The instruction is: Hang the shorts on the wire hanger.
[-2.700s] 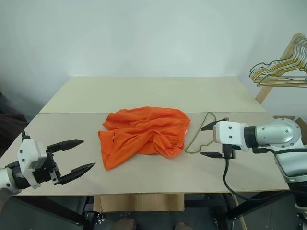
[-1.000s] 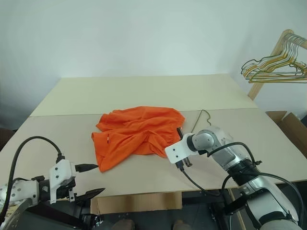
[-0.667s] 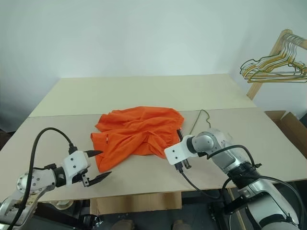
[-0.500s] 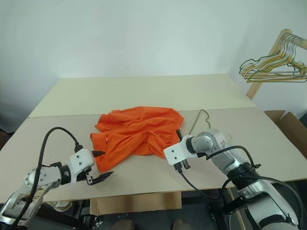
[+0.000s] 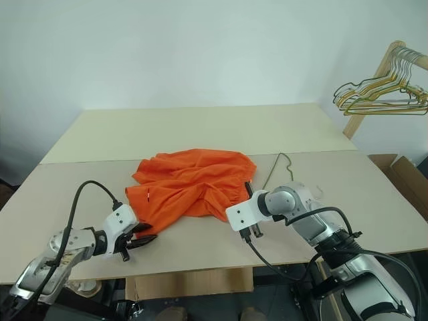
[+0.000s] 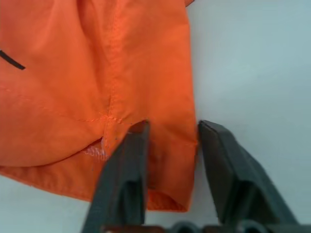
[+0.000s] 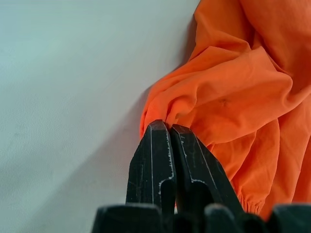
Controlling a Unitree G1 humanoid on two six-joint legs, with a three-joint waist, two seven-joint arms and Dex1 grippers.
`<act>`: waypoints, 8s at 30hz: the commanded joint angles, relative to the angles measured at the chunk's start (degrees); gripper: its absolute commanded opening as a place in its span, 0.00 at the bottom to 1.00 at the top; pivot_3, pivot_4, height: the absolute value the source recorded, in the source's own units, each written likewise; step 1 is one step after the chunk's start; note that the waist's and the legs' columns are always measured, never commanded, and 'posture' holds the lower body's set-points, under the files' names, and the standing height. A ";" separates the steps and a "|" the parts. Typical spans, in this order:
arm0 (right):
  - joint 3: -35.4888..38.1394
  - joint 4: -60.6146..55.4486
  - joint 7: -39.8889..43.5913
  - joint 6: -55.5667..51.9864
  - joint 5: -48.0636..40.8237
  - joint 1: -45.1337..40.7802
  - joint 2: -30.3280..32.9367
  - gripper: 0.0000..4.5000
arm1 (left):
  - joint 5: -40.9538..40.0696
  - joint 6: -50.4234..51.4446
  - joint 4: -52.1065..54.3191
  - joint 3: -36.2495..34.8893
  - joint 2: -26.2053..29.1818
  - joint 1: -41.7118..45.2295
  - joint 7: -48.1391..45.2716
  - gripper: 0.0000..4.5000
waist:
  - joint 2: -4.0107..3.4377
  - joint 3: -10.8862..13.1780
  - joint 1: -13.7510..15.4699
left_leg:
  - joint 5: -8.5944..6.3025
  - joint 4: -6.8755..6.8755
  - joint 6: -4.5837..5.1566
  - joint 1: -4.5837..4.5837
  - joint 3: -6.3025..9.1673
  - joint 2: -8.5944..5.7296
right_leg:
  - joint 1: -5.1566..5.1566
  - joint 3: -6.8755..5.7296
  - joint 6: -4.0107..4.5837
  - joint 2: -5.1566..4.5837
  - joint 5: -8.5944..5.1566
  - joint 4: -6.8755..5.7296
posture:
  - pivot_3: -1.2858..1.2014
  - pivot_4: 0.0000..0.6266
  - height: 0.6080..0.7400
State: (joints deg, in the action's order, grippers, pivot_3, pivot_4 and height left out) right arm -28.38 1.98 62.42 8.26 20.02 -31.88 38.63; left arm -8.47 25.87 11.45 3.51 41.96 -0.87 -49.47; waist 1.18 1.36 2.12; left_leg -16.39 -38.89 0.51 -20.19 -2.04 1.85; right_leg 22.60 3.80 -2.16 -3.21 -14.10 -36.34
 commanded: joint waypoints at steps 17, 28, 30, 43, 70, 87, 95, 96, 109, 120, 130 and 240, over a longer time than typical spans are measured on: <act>9.42 -13.25 0.33 -7.74 -7.54 8.59 4.82 0.00 | -2.79 -9.93 10.35 -20.65 9.31 -18.12 -3.79 0.00 | 0.11 0.06 -1.04 | -0.01 0.04 0.00 -0.18 -0.01 0.06 | 0.21 0.01 0.01 -0.05 -0.01 0.04 | 0.56 0.00 1.00; 10.02 -15.41 0.33 -15.69 -11.93 5.92 3.35 0.00 | -1.83 -5.75 11.75 -15.19 5.98 -7.23 0.23 0.00 | 0.08 0.12 0.67 | 0.00 0.02 0.00 -0.01 -0.02 0.03 | 0.01 -0.03 -0.06 -0.03 -0.06 0.12 | 0.56 0.00 1.00; 10.28 -7.74 -6.13 -17.95 -7.75 -0.75 -0.76 0.00 | 0.82 -4.19 7.08 -12.38 0.64 5.49 7.78 0.00 | 0.10 0.13 0.84 | 0.06 -0.05 -0.08 0.00 0.01 0.01 | -0.06 -0.06 -0.10 0.00 -0.02 0.08 | 0.56 0.00 1.00; 19.88 32.81 -58.55 2.40 0.91 -39.52 -10.53 0.00 | -1.66 -16.55 -7.75 -23.38 -4.58 51.47 28.17 0.00 | 0.40 -0.10 -3.40 | 0.88 0.38 -1.51 -2.48 0.12 -0.23 | 2.92 -0.10 0.05 -0.26 0.42 -0.50 | 0.54 0.00 1.00; 2.18 2.43 -12.25 26.78 -1.58 1.77 8.57 0.00 | -10.25 0.19 22.29 -35.56 20.25 -33.63 -22.68 0.00 | 0.39 0.33 -3.73 | 0.05 0.43 -0.19 0.83 -0.11 -0.04 | -0.27 0.01 0.22 -0.14 -0.38 -0.38 | 0.54 0.00 1.00; 3.52 -4.93 4.17 27.51 -16.58 8.89 17.52 0.62 | -3.72 -6.94 19.44 -28.10 20.19 -34.22 -23.94 0.42 | 0.77 0.58 -2.97 | 0.02 0.45 -0.16 0.93 -0.21 0.07 | -0.28 0.03 0.54 -0.12 -0.57 -0.45 | 0.53 0.00 1.00; 14.71 -5.93 -4.83 -27.36 -30.79 -1.22 12.94 0.71 | -11.15 -3.97 18.91 -37.78 18.59 -28.45 -26.61 0.92 | 0.74 0.69 -3.14 | 0.03 0.44 -0.17 0.99 -0.21 0.15 | -0.27 0.05 0.76 -0.11 -0.58 -0.54 | 0.53 0.00 1.00; 15.06 -4.08 -7.89 -33.46 -29.82 -3.03 10.98 0.71 | -14.14 -2.70 19.28 -38.66 17.69 -26.76 -26.43 0.92 | 0.75 0.69 -3.04 | 0.03 0.43 -0.17 1.00 -0.21 0.15 | -0.27 0.04 0.79 -0.11 -0.57 -0.54 | 0.53 0.00 1.00; 15.59 15.75 -34.95 -51.27 -17.06 -6.79 -8.63 0.71 | -21.79 0.38 21.41 -27.27 15.39 -13.26 -20.74 0.92 | 0.75 0.56 -3.08 | 0.08 0.35 -0.30 -0.99 -0.17 -0.06 | 1.73 0.06 0.37 -0.12 -0.25 -0.80 | 0.53 0.00 1.00; 9.03 9.58 -29.61 -49.36 -9.42 -0.86 -0.26 0.71 | -18.57 -2.42 18.43 -22.99 16.63 -11.17 -20.66 0.92 | 0.73 0.56 -3.66 | 0.08 0.12 -0.29 -0.88 -0.17 -0.03 | 1.49 0.03 0.29 -0.06 -0.19 -0.78 | 0.52 0.00 1.00; 20.83 8.70 -30.20 -53.27 -15.83 -4.36 -2.31 0.71 | -16.53 -4.31 17.41 -20.26 15.98 -10.90 -19.45 0.92 | 0.72 0.56 -4.49 | 0.08 0.04 -0.29 -0.92 -0.17 -0.03 | 1.49 0.06 0.22 -0.04 -0.12 -0.77 | 0.52 0.00 1.00; 18.76 -24.41 -31.10 -11.67 -23.62 19.55 -17.68 0.63 | -50.60 13.01 -0.37 -19.77 -22.63 28.18 17.91 0.00 | 0.50 -0.26 -6.10 | 0.04 0.08 -0.24 -0.13 0.44 -0.21 | 0.43 0.12 0.07 0.00 0.01 -0.40 | 0.50 0.00 1.00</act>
State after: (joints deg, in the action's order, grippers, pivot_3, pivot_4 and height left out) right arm -13.98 -18.36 29.48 0.38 2.88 -11.89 20.41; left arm -61.00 41.02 10.28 -16.38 17.62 26.00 -29.07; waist 1.68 1.10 -3.99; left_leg -16.35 -38.81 0.26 -20.32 -1.60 1.64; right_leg 23.03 3.92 -2.08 -3.21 -14.09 -36.73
